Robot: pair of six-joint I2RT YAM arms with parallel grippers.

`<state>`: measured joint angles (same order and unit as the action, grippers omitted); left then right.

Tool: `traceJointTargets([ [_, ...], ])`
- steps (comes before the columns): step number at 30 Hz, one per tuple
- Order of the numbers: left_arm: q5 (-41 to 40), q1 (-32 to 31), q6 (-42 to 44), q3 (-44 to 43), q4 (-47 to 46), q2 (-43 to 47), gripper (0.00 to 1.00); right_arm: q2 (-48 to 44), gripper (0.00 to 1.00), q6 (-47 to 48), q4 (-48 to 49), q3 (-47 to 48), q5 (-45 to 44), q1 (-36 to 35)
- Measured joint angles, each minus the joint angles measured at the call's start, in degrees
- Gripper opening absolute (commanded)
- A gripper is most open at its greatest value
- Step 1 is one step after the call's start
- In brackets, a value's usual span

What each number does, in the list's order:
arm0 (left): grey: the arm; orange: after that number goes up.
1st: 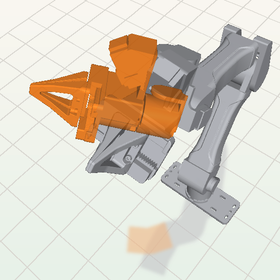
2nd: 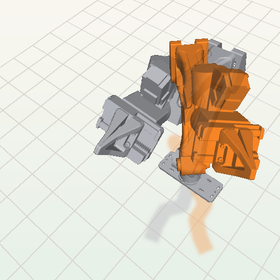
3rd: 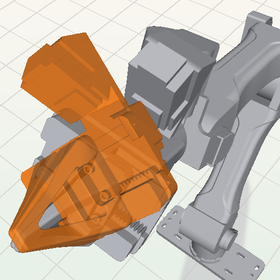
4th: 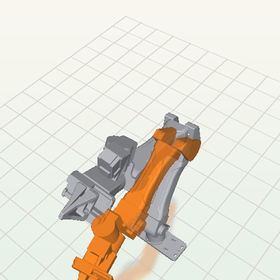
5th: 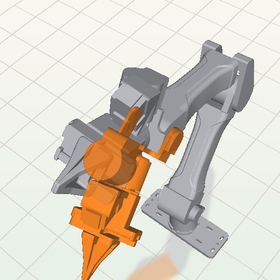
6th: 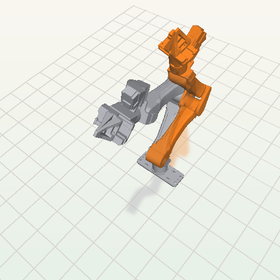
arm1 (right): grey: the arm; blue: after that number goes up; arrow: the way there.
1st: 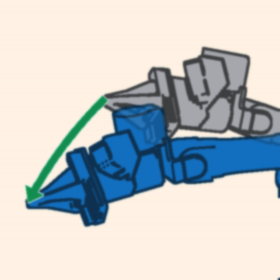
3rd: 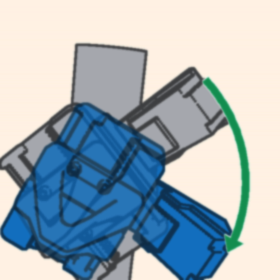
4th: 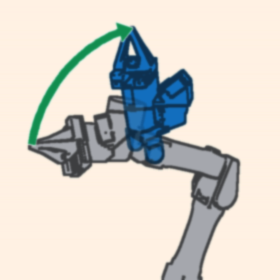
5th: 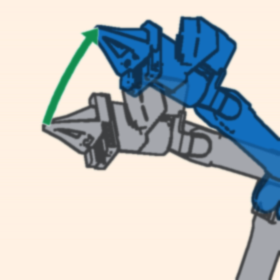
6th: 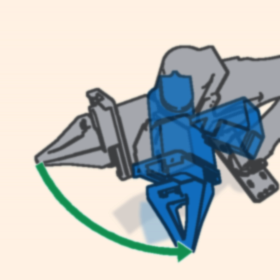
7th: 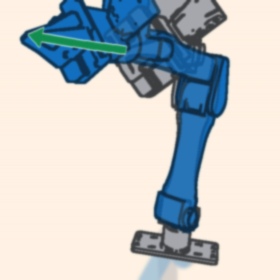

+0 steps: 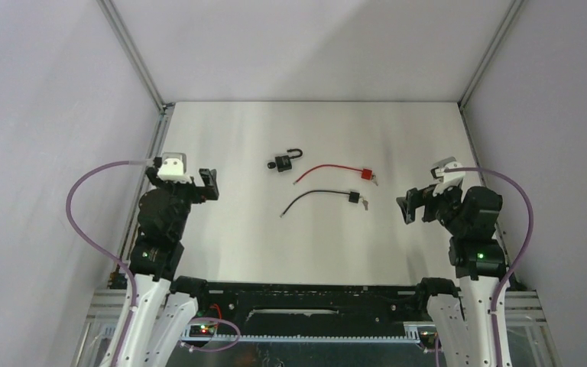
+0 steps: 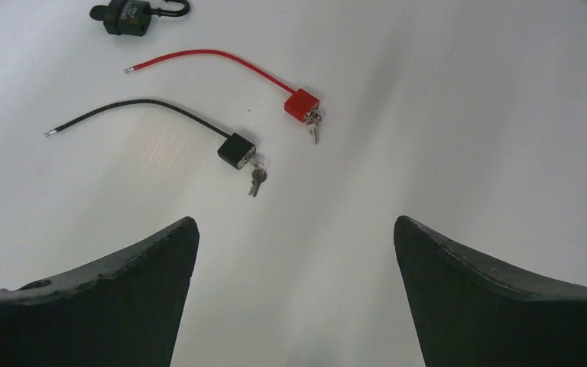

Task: Unlock with the key

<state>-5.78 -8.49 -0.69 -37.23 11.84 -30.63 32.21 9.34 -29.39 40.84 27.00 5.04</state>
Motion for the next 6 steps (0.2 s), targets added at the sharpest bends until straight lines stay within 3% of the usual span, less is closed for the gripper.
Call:
traceJointTargets([
  [6, 0.7, 0.0, 0.2, 0.4, -2.1, 1.1, 1.00, -0.3, 0.99, -2.1, 2.1, -1.3, -1.0, 1.3],
])
